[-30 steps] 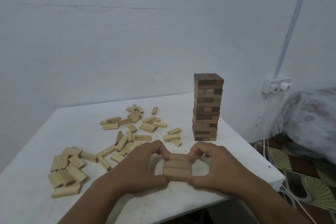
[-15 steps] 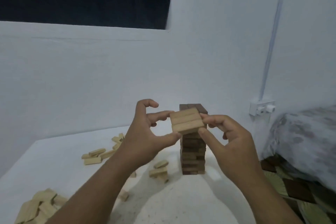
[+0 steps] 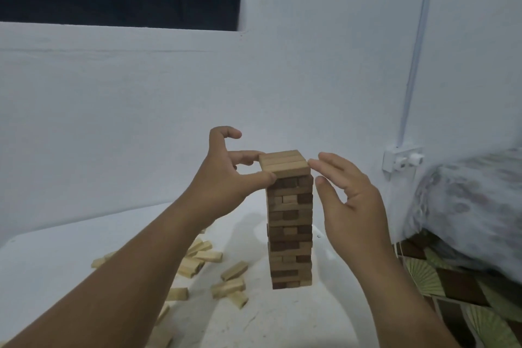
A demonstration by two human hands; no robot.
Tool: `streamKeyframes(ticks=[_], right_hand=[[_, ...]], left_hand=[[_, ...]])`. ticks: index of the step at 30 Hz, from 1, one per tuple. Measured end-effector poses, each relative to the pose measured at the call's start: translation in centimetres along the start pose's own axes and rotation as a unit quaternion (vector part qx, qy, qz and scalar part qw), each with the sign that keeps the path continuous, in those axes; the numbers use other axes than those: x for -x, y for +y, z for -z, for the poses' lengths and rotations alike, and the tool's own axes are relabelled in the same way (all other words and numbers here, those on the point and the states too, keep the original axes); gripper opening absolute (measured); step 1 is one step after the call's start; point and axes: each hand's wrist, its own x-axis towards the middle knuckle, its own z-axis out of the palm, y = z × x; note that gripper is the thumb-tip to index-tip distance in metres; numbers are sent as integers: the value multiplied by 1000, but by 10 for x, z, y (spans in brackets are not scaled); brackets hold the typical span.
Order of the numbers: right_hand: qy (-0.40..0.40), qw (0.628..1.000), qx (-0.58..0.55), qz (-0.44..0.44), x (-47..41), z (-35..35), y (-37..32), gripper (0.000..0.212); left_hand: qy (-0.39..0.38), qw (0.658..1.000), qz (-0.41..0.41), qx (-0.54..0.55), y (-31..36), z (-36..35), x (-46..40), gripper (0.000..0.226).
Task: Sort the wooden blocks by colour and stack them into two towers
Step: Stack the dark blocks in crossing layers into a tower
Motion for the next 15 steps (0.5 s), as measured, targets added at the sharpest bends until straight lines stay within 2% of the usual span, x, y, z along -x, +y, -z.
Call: streamKeyframes(ticks=[8, 15], right_hand=[[-6, 1000, 10, -12, 1, 0, -1, 39], [0, 1000, 20, -5, 2, 2, -1, 33]], left_hand=[[-2, 1000, 9, 17, -7, -4, -3, 80], [-29, 999, 6, 19, -7, -2, -2, 91]])
